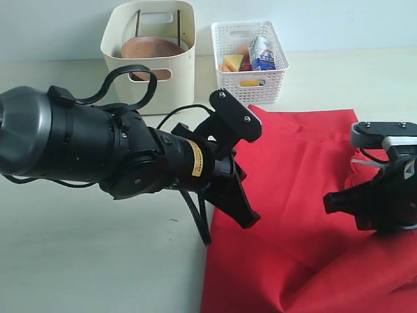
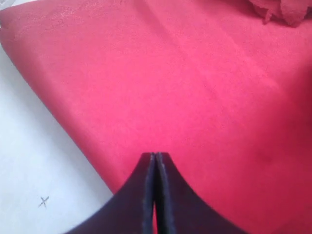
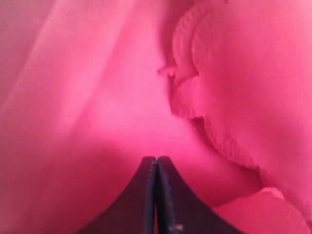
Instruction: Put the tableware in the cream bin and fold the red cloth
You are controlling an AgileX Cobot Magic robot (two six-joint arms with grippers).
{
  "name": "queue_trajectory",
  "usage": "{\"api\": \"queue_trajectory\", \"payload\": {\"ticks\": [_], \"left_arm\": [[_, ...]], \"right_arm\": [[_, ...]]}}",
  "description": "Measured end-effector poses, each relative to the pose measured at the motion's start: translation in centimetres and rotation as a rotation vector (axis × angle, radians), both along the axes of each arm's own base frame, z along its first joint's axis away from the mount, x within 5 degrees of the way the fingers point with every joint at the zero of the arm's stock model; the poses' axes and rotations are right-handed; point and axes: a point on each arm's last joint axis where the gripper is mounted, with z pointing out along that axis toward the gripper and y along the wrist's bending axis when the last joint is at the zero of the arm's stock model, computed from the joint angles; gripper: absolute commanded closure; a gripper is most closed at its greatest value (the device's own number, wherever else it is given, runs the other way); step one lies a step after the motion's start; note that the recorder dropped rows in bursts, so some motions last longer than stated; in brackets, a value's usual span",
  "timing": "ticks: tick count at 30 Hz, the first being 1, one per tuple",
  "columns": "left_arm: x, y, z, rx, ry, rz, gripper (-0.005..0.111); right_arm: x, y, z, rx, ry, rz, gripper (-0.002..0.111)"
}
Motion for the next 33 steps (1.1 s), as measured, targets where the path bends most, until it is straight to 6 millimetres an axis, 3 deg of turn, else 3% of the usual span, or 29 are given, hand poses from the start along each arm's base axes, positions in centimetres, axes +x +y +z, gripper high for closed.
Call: {"api": "queue_trajectory", "payload": {"ticks": [3,6,11,16,21,28,33], "left_arm": [[0.4,0.4,0.3,-0.001,-0.002,0.015,0.105],[1.1,1.0,0.3,0.001,-0.001,0.04,0.105],[1.6,1.7,1.2,-0.013,-0.014,0.065,0.105],[0.5,3.2,4.3,-0.07,-0.061,0.065,0.105],[-1.2,6.0,6.3,-0.137,-0.106,0.071,0.105],[-2.5,8.9,6.9,-0.195,-0.136,0.101,0.105],[-2.8,9.1,6.6,-0.192,-0.132,0.1,0.105]], "right_arm": [[-1.3,-0.5,2.5,0.023,-0.022,0.0,0.108],[-3.6,-1.3,7.3,0.129,-0.2,-0.009,0.108],[-4.9,-1.7,10.3,0.232,-0.361,-0.023,0.108],[-2.7,-0.8,8.1,0.202,-0.299,-0.033,0.108],[0.9,0.7,3.2,0.173,-0.224,-0.074,0.108],[2.4,1.2,-1.6,0.093,-0.136,-0.048,0.108],[2.8,0.6,-2.9,0.059,-0.099,-0.066,0.108]]}}
